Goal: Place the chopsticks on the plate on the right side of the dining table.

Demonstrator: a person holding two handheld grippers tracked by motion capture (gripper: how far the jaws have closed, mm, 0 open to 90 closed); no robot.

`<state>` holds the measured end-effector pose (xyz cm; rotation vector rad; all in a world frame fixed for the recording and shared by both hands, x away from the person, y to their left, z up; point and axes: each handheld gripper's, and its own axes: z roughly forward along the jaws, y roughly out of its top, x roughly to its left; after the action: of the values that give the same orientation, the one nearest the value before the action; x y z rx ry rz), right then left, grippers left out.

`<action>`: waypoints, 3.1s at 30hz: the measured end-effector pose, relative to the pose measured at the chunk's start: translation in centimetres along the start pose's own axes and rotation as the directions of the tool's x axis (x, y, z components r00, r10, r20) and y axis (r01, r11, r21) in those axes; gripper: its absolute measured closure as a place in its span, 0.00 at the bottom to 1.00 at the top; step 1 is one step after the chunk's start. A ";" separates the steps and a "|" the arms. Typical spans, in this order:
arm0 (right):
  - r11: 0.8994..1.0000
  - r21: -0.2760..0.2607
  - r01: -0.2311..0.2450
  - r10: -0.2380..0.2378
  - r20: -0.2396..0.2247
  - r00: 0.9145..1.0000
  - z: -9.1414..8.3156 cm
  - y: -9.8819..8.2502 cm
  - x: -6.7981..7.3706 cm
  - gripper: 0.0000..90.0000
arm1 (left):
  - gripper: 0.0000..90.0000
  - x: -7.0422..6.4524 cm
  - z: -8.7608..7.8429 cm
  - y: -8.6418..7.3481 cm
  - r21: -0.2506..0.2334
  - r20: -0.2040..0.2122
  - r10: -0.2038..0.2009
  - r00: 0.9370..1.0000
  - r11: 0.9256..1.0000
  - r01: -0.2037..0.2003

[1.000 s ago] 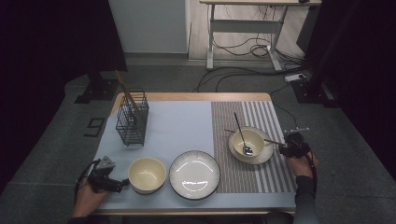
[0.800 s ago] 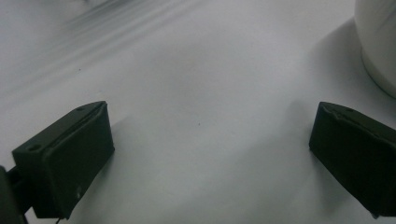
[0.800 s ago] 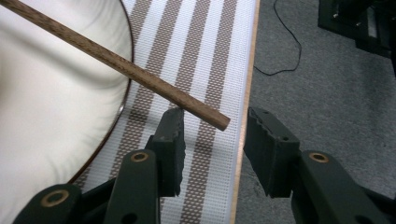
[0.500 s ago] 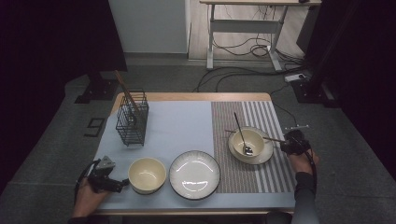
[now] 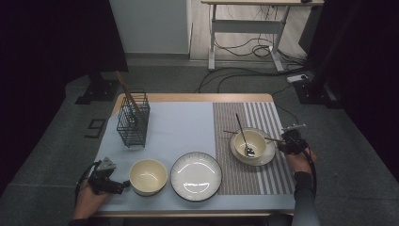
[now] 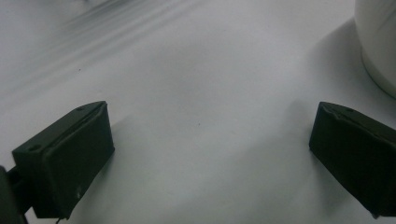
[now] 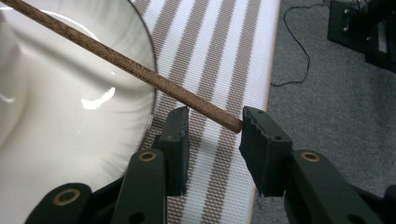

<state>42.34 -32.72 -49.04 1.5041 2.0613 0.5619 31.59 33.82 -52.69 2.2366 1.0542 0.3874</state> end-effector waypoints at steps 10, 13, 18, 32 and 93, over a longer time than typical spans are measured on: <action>1.000 -0.029 0.002 -0.001 0.025 1.000 -0.8 0.1 0.2 0.59 | 0.00 0.0 0.0 0.0 0.000 0.000 0.000 1.000 1.000 0.000; 1.000 -0.027 -0.015 0.016 0.020 1.000 -0.8 0.0 -0.2 0.60 | 0.00 0.0 0.0 0.0 -0.001 0.000 0.000 1.000 1.000 0.000; 1.000 -0.016 -0.016 0.016 0.031 0.999 -0.3 0.1 -0.3 0.60 | 0.00 0.0 0.0 0.0 -0.001 0.000 0.000 1.000 1.000 0.000; 1.000 -0.017 -0.023 0.024 0.046 0.999 0.6 1.0 -0.7 0.62 | 0.00 0.0 0.0 0.0 -0.001 0.000 0.000 1.000 1.000 0.000; 0.998 -0.051 0.048 -0.046 0.042 0.998 -2.8 -0.8 0.4 0.27 | 0.00 0.0 0.0 0.0 -0.001 0.000 0.000 1.000 1.000 0.000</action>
<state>39.90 -32.62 -47.48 1.4226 2.0303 0.5577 31.59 33.82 -52.69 2.2358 1.0538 0.3873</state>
